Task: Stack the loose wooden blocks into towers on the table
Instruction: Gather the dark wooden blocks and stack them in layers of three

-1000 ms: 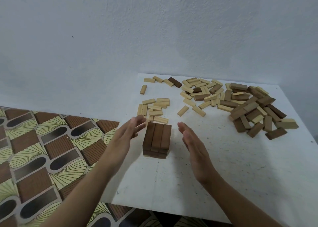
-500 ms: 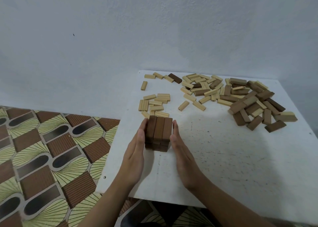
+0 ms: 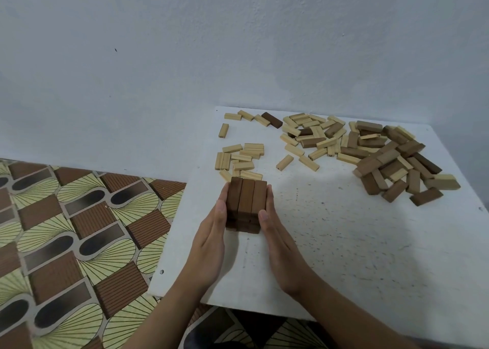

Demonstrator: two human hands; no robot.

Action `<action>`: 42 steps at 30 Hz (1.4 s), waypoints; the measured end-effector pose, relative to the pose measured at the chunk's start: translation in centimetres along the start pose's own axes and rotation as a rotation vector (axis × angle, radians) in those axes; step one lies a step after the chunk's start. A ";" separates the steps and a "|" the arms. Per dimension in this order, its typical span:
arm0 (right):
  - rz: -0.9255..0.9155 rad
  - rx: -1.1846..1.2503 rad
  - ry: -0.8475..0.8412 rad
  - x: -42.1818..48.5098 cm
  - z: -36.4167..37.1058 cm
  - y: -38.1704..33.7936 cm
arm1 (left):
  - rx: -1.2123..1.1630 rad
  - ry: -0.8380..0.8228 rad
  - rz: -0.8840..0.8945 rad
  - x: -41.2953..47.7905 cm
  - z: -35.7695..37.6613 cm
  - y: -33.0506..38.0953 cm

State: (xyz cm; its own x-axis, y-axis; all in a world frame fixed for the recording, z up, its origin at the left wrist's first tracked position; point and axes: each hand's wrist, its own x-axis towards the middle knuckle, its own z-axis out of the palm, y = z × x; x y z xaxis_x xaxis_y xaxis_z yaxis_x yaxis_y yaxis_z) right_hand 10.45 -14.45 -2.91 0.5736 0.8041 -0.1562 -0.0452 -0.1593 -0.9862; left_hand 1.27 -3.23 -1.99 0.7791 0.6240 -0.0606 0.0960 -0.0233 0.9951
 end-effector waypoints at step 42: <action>-0.195 -0.212 0.369 3.8 -5.6 -1.7 | 0.069 0.097 0.127 6.3 -3.4 1.5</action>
State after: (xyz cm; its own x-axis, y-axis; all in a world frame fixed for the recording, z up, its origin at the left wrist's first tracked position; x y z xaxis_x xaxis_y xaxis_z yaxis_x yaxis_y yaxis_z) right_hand 17.33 -14.37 -1.56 0.8091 0.5792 0.0992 0.2388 -0.1699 -0.9561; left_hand 4.26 3.29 -0.60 0.7242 0.6853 0.0764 0.0456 -0.1581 0.9864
